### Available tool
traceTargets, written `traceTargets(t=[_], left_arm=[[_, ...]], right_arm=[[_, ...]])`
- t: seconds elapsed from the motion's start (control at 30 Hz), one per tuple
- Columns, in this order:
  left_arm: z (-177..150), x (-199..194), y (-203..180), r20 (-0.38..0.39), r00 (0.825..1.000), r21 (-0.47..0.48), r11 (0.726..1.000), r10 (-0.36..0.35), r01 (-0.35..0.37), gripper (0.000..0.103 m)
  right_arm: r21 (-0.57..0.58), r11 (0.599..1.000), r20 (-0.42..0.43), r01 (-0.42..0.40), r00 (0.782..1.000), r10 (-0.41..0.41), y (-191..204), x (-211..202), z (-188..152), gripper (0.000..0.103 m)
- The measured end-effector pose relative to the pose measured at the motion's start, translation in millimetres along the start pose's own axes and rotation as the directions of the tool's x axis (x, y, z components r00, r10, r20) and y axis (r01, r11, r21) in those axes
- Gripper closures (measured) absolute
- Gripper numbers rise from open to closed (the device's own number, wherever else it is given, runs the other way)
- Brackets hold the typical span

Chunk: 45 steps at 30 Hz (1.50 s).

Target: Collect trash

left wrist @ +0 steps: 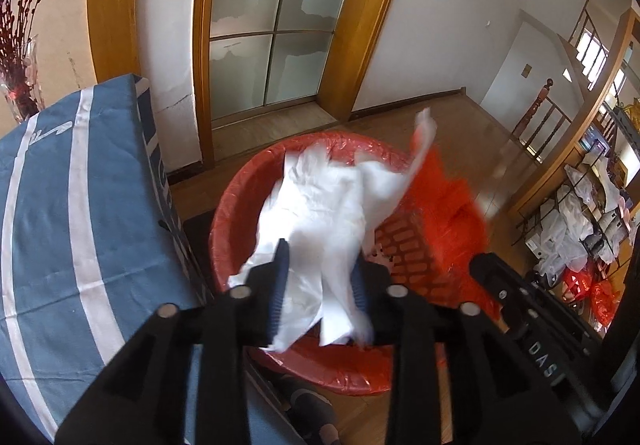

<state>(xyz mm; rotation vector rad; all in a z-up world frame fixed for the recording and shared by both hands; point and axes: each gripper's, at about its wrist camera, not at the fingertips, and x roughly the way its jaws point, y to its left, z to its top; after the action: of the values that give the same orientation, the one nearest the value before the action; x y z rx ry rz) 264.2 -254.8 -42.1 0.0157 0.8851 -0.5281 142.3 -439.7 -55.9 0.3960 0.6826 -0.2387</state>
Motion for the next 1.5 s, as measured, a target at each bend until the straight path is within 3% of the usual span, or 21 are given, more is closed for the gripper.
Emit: traceTargets(t=[0.13, 0.33, 0.57, 0.8, 0.93, 1.03, 1.2, 1.5], left_arm=[[-3, 1, 2, -0.001, 1.000, 0.006, 1.000, 0.017, -0.017, 0.058], [-6, -2, 1, -0.001, 0.999, 0.011, 0.999, 0.035, -0.035, 0.049], [-12, -16, 7, 0.021, 0.998, 0.016, 0.998, 0.066, -0.066, 0.043], [-29, -51, 23, 0.087, 0.987, 0.021, 0.990, 0.134, -0.137, 0.029], [-50, -86, 42, 0.144, 0.971, 0.013, 0.981, 0.189, -0.192, 0.016], [-67, -112, 56, 0.182, 0.959, -0.007, 0.976, 0.216, -0.218, 0.012], [-98, -151, 78, 0.243, 0.924, -0.063, 0.955, 0.296, -0.290, 0.004], [-149, -198, 93, 0.303, 0.870, -0.145, 0.921, 0.390, -0.362, 0.004]], right_arm=[[0.006, 1.000, 0.009, 0.006, 1.000, -0.006, -1, -2, -1, 0.068], [0.004, 1.000, 0.013, 0.015, 1.000, -0.015, -1, -8, -4, 0.068], [-0.012, 0.999, 0.036, 0.031, 0.999, -0.031, -2, -21, -7, 0.059], [-0.058, 0.997, 0.092, 0.049, 0.995, -0.044, 12, -47, -18, 0.032], [-0.098, 0.993, 0.135, 0.064, 0.990, -0.050, 25, -64, -28, 0.013], [-0.125, 0.990, 0.152, 0.061, 0.987, -0.042, 36, -74, -36, 0.008], [-0.142, 0.989, 0.150, 0.030, 0.989, -0.009, 51, -86, -49, 0.006], [-0.154, 0.988, 0.161, 0.027, 0.987, -0.002, 69, -108, -81, 0.004]])
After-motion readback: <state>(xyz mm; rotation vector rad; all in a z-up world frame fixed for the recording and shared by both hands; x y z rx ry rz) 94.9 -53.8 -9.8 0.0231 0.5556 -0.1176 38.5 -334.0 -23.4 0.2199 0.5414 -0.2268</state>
